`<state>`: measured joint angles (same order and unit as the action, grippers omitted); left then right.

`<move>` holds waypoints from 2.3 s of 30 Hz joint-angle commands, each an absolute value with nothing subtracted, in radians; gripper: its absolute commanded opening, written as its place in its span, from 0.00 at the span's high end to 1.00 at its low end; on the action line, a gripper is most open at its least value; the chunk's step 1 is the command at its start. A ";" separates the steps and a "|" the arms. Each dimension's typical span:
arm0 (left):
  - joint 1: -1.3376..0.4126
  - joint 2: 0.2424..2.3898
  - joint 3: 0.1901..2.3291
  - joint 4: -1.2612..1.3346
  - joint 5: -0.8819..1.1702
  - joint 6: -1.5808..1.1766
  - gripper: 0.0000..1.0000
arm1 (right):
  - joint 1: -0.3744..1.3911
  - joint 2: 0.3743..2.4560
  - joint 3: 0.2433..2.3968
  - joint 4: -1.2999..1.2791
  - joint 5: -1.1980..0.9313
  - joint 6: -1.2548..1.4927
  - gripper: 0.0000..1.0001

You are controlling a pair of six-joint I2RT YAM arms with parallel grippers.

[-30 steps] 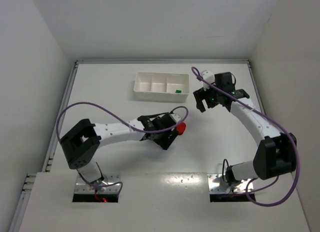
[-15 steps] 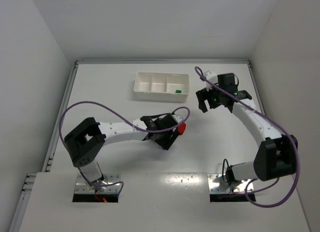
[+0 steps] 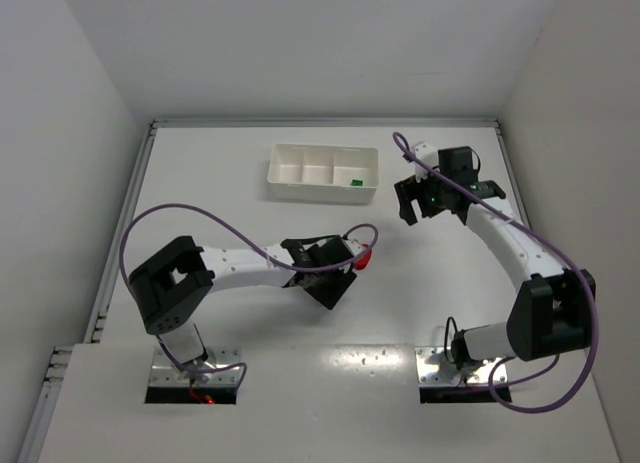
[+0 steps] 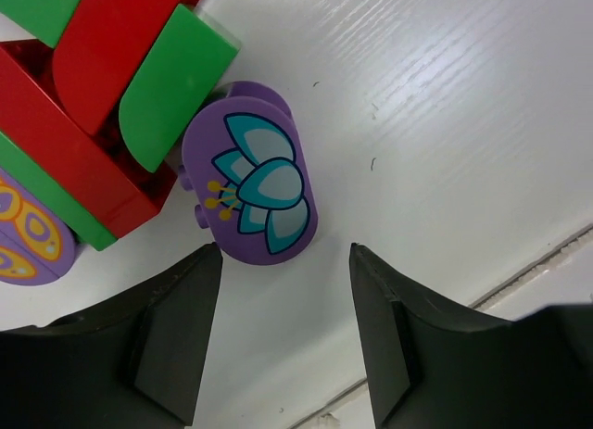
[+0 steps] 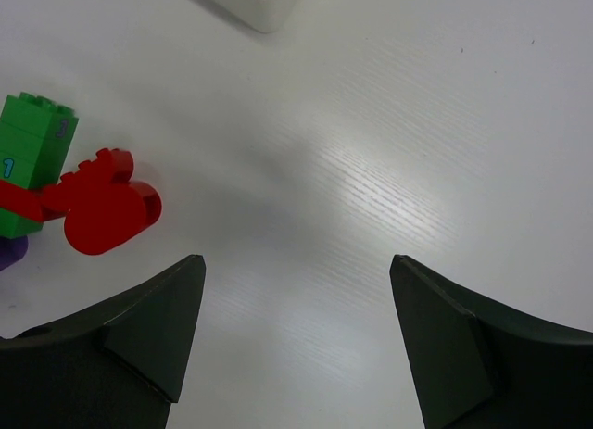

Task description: Sort the legos into containers by color

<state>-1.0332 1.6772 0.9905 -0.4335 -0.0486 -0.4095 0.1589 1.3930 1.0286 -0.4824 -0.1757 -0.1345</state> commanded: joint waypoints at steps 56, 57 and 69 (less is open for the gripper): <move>-0.497 1.937 1.886 -0.589 -0.141 -0.262 1.00 | 0.144 1.669 1.316 -0.499 -0.449 -0.057 0.24; -0.497 1.937 1.902 -0.589 -0.141 -0.262 1.00 | 0.144 1.669 1.328 -0.499 -0.449 -0.057 0.24; -0.350 2.140 2.022 -0.589 -0.202 -0.291 1.00 | 0.144 1.678 1.328 -0.517 -0.440 -0.057 0.24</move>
